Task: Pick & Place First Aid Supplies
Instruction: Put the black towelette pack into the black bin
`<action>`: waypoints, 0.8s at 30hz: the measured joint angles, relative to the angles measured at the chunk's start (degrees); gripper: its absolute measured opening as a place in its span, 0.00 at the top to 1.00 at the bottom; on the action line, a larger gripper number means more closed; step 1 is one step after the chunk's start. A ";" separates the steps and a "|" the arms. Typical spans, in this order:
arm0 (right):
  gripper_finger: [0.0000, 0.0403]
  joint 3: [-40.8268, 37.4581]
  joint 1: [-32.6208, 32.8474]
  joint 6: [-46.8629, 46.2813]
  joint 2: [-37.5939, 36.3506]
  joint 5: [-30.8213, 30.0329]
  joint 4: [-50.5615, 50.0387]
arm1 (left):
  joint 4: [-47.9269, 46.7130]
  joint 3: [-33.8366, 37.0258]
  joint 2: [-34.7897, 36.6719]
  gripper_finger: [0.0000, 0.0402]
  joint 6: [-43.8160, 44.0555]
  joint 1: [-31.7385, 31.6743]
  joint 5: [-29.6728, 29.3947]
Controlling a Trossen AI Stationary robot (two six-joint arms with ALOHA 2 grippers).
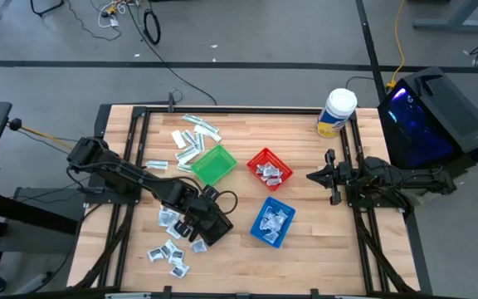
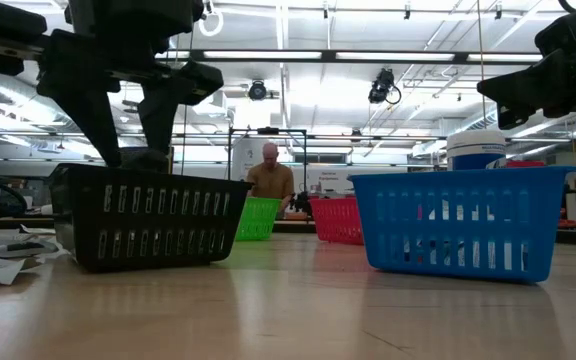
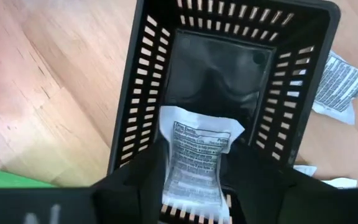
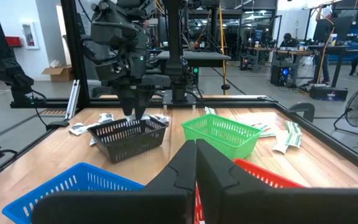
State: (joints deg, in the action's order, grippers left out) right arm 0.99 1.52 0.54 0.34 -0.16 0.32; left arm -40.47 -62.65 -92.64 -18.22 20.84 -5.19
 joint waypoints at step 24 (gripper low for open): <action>0.97 0.00 0.01 -0.01 0.00 0.02 0.00 | -14.06 -12.92 0.02 0.24 10.15 5.38 -0.78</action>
State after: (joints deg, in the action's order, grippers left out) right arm 0.99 1.53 0.52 0.34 -0.15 0.32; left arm -54.53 -75.57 -92.62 -8.07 26.22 -5.98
